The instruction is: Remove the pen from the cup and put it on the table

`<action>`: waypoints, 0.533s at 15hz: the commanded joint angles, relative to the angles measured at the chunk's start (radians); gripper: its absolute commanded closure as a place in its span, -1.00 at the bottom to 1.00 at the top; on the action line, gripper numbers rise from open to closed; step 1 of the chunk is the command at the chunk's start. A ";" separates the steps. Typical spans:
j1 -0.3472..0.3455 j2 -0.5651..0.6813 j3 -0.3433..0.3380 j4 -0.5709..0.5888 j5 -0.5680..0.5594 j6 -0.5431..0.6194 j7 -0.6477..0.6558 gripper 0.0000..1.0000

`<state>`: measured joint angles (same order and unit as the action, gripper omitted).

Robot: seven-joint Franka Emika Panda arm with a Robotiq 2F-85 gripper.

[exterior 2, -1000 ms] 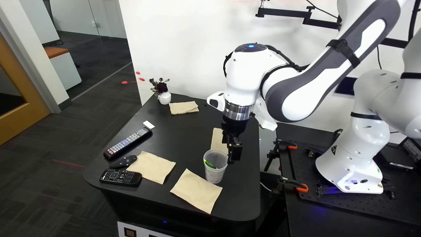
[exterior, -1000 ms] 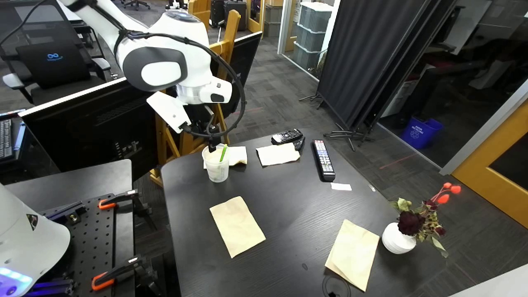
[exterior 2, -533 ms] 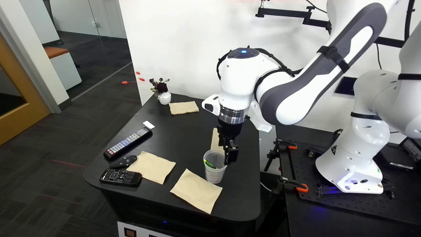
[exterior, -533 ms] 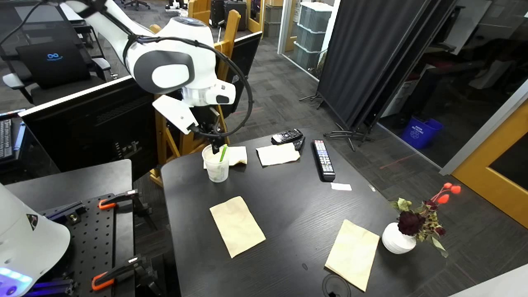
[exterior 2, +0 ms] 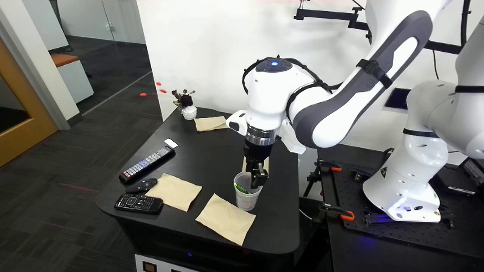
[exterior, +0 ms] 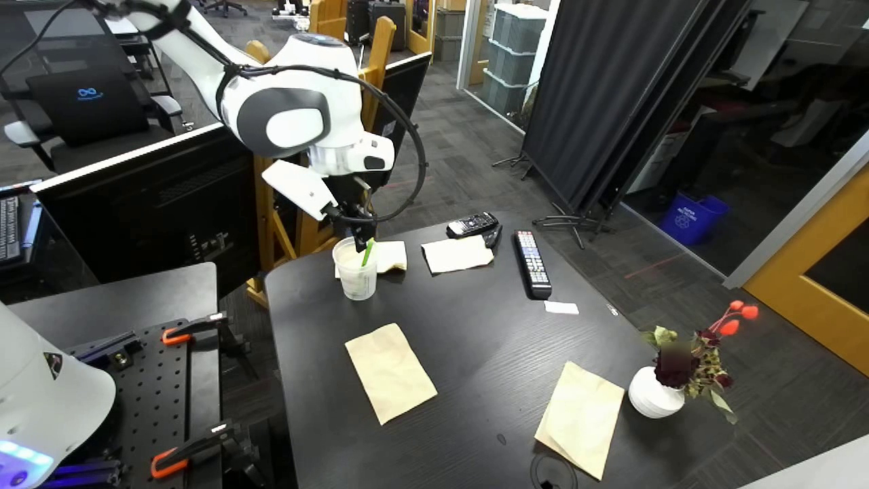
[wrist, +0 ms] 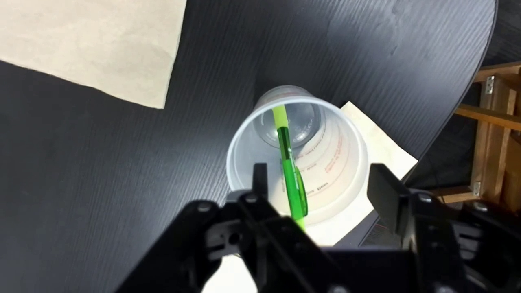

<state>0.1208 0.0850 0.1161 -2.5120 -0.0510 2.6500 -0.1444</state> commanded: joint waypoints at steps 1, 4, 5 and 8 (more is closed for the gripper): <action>0.008 0.043 -0.009 0.029 -0.081 0.042 0.086 -0.20; 0.017 0.066 -0.021 0.042 -0.162 0.055 0.166 -0.04; 0.020 0.073 -0.024 0.046 -0.187 0.059 0.193 0.05; 0.028 0.093 -0.032 0.059 -0.234 0.059 0.244 0.04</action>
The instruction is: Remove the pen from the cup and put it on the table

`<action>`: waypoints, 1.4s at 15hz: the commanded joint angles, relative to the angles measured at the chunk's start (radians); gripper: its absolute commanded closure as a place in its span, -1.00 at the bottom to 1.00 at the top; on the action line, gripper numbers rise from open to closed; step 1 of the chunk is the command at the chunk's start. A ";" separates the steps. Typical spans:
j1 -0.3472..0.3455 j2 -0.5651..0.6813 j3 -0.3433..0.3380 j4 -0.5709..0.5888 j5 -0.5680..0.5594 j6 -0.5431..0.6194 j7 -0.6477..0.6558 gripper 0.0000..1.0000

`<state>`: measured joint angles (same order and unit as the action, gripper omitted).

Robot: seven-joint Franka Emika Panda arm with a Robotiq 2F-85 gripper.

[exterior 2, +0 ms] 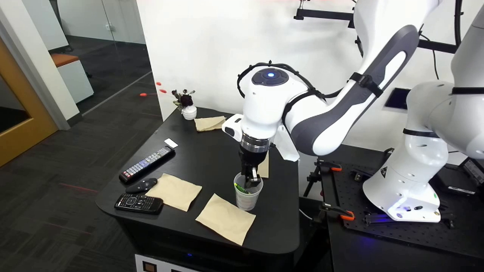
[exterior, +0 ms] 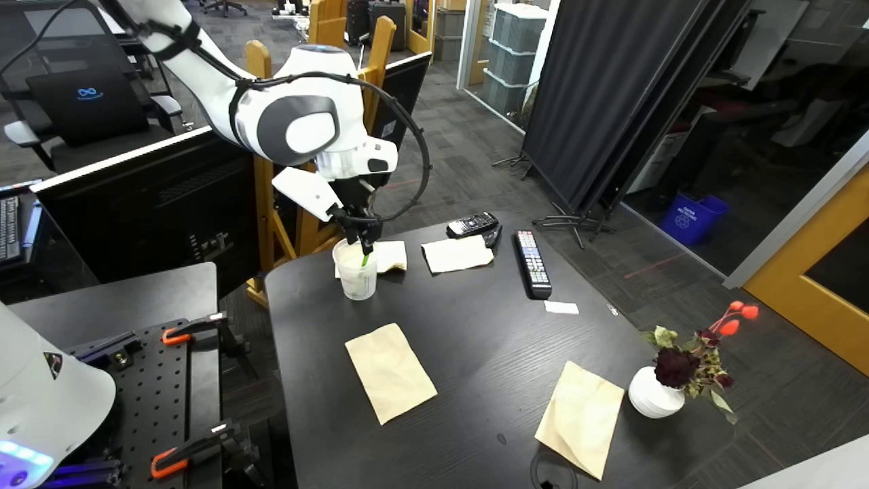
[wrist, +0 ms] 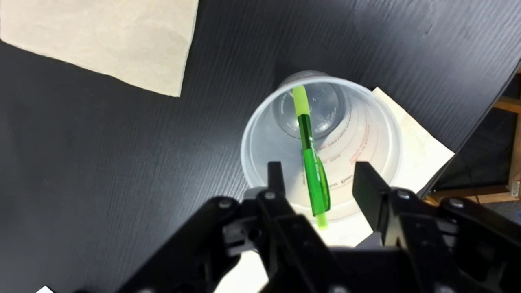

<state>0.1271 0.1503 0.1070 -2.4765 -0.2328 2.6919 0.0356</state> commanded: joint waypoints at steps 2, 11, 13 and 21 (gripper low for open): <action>0.025 0.040 -0.024 0.029 -0.064 0.019 0.084 0.07; 0.058 0.082 -0.063 0.028 -0.104 0.106 0.155 0.15; 0.071 0.091 -0.083 0.027 -0.123 0.131 0.181 0.18; 0.111 0.125 -0.126 0.025 -0.125 0.182 0.206 0.87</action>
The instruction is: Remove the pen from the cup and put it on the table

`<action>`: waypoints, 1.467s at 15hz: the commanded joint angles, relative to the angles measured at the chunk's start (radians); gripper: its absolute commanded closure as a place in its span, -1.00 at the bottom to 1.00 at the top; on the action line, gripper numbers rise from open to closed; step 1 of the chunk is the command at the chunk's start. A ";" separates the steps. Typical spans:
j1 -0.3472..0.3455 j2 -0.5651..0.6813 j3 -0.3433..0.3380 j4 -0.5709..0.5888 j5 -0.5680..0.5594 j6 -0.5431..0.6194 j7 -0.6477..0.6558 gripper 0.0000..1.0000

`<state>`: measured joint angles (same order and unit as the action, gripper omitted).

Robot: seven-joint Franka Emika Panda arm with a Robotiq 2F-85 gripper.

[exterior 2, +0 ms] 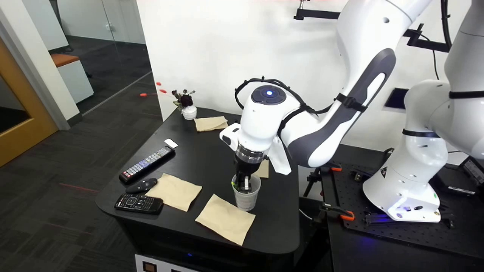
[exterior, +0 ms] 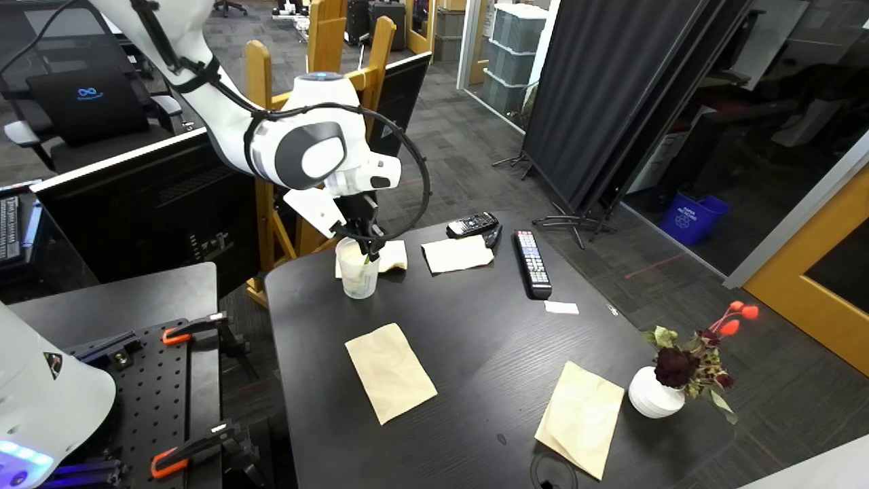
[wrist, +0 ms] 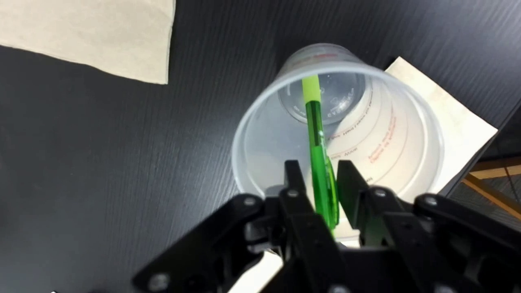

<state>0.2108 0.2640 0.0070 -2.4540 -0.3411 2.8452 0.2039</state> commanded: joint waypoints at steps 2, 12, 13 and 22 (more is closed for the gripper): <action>0.039 0.003 -0.034 -0.003 -0.019 0.025 0.040 1.00; 0.117 -0.136 -0.109 -0.040 -0.190 -0.016 0.204 0.94; 0.121 -0.157 -0.114 -0.041 -0.214 -0.024 0.222 0.94; 0.091 -0.343 -0.106 -0.064 -0.214 -0.055 0.228 0.94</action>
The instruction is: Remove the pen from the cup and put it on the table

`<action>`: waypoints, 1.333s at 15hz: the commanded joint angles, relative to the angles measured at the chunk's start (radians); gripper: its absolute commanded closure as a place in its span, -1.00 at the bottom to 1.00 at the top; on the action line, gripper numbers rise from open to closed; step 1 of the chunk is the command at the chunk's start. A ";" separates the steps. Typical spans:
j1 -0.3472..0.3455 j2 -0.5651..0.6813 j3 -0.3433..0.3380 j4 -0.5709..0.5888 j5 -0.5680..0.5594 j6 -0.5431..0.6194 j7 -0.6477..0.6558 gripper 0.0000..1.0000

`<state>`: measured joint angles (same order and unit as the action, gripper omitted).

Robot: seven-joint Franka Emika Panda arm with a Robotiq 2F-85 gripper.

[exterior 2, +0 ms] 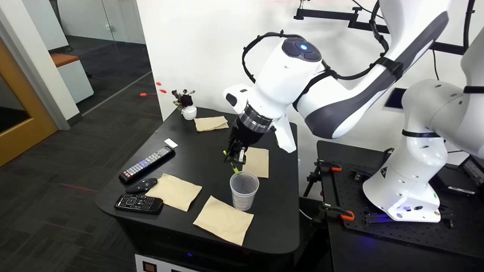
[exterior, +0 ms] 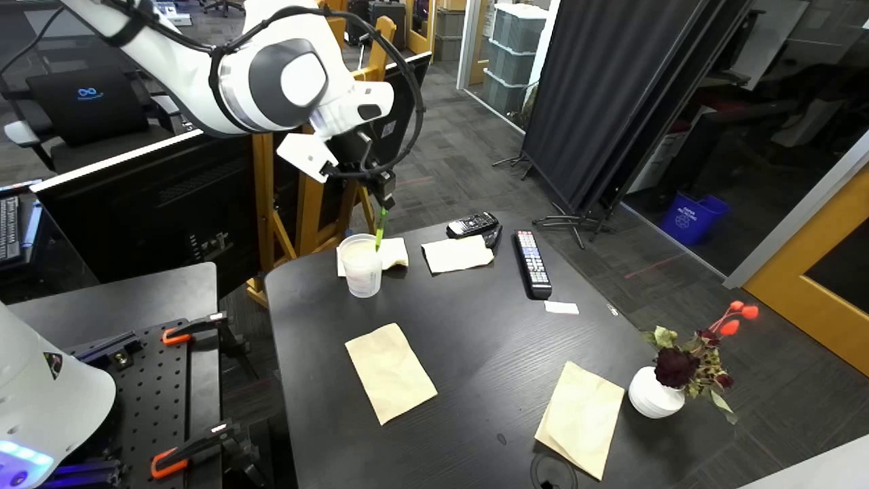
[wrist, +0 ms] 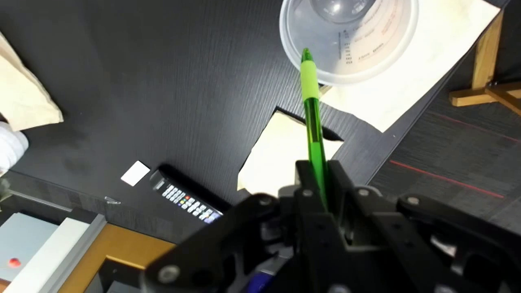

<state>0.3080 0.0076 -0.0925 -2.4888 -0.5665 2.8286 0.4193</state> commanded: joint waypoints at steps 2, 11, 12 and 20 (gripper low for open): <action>-0.012 -0.122 -0.016 -0.027 0.024 -0.051 0.000 0.94; -0.213 -0.129 0.025 0.025 0.075 -0.147 -0.133 0.94; -0.245 -0.114 0.028 0.035 0.079 -0.158 -0.170 0.94; -0.384 0.075 -0.016 0.151 0.081 -0.176 -0.424 0.94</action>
<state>-0.0469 -0.0103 -0.1017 -2.4169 -0.5046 2.6787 0.0780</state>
